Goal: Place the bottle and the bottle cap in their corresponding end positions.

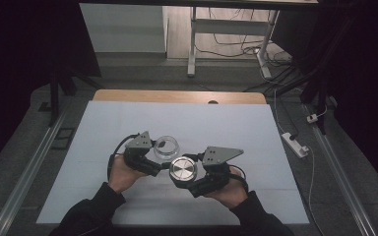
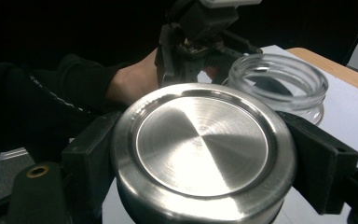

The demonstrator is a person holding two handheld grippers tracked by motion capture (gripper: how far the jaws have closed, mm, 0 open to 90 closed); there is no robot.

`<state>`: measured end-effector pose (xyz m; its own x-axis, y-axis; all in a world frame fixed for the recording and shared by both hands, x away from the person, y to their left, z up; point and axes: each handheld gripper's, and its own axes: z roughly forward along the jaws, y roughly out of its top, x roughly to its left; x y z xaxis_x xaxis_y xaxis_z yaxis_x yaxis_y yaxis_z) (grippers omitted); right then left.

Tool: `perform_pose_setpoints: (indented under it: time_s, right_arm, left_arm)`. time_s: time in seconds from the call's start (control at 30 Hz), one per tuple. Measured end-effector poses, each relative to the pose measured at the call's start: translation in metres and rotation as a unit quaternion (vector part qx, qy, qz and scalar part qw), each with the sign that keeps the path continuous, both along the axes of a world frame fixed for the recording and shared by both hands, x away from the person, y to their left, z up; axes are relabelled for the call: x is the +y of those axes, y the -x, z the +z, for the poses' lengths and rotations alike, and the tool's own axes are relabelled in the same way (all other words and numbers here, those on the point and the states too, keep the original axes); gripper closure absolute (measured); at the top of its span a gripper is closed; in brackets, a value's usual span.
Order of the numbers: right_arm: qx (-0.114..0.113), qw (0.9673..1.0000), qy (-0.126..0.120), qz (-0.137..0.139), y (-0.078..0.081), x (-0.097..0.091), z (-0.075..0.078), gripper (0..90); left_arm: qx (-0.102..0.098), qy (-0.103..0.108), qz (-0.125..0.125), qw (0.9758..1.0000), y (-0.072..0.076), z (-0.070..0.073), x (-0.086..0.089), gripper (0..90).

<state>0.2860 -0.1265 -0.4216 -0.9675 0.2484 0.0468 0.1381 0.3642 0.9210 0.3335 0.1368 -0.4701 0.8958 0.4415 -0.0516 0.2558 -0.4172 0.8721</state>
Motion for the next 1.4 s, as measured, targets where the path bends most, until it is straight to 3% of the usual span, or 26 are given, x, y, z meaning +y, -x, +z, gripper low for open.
perform_pose_setpoints:
  time_s: [0.93, 1.4]
  right_arm:
    - [0.003, 0.9997, 0.019, -0.013, 0.007, -0.004, -0.029, 18.5]
    - [0.011, 0.9992, 0.031, -0.022, 0.003, -0.004, -0.048, 18.5]
  left_arm:
    - [-0.018, 0.006, 0.01, 0.9998, -0.03, 0.008, -0.021, 15.6]
    - [-0.018, 0.004, 0.017, 0.9997, -0.046, -0.001, -0.028, 15.6]
